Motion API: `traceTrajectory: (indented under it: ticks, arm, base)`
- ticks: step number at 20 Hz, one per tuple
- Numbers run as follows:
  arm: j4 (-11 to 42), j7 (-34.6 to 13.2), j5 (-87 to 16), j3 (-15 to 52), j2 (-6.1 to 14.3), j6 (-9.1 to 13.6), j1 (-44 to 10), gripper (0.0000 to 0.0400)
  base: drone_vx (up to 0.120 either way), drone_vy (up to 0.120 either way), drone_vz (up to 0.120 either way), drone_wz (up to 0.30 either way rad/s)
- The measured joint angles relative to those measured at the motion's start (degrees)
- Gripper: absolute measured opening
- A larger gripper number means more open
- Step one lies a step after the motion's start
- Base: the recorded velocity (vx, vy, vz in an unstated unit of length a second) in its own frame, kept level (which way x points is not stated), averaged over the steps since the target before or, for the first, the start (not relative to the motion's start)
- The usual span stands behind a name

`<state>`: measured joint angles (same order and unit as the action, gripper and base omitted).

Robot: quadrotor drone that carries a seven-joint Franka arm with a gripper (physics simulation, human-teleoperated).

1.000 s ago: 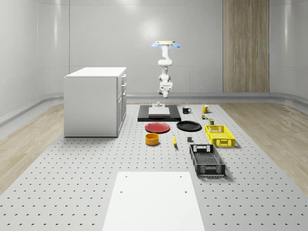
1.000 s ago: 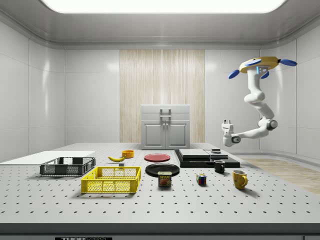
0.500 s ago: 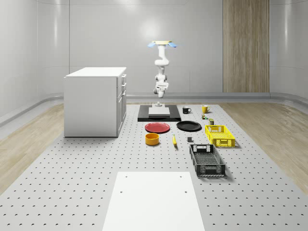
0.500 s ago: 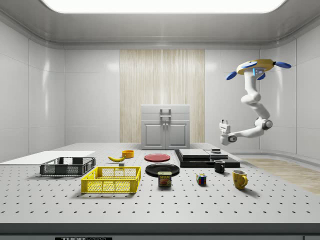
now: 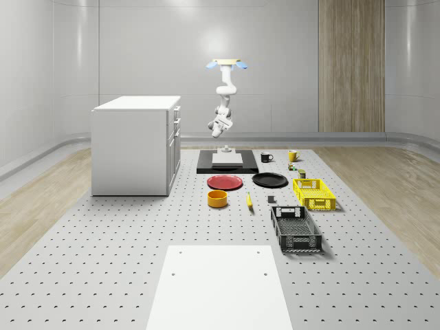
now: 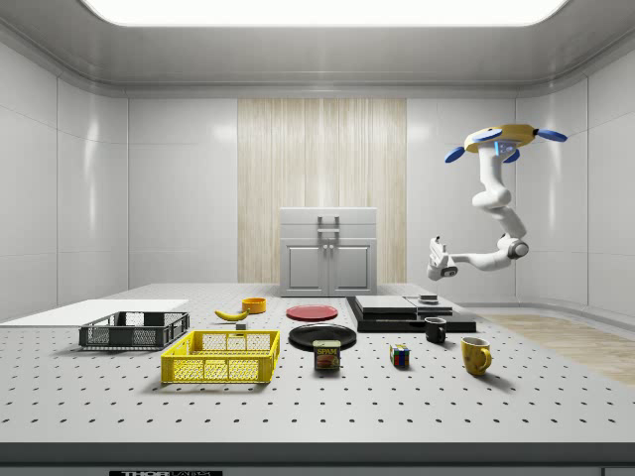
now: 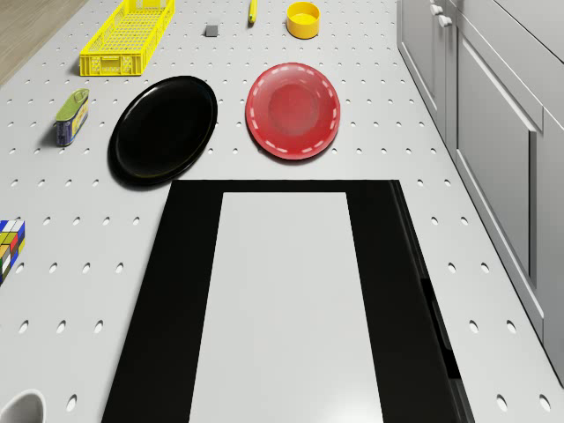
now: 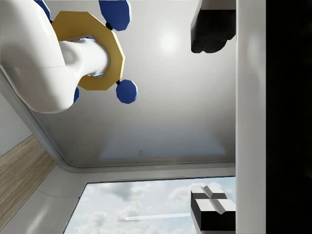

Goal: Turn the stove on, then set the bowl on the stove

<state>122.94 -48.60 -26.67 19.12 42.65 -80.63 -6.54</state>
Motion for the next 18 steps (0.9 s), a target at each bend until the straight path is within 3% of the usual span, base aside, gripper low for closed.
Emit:
traceTrajectory:
  ticks: [3, 8, 13, 18]
  arm:
    - [6.3, -2.9, -14.9, 9.7, 1.4, -0.7, -3.6, 0.0400]
    - [24.0, -12.4, -46.7, 27.6, 5.4, -0.6, -13.6, 0.0400]
    - [37.2, -24.9, -71.9, 40.4, 9.3, 5.1, -28.7, 0.0400]
    - [41.7, -33.4, -82.9, 47.2, 12.7, 10.9, -41.1, 0.0400]
  base:
    - [0.000, -0.013, -0.120, 0.000]
    - [0.000, 0.000, -0.120, 0.000]
    - [0.000, 0.000, -0.120, 0.000]
    - [0.064, 0.000, -0.120, 0.000]
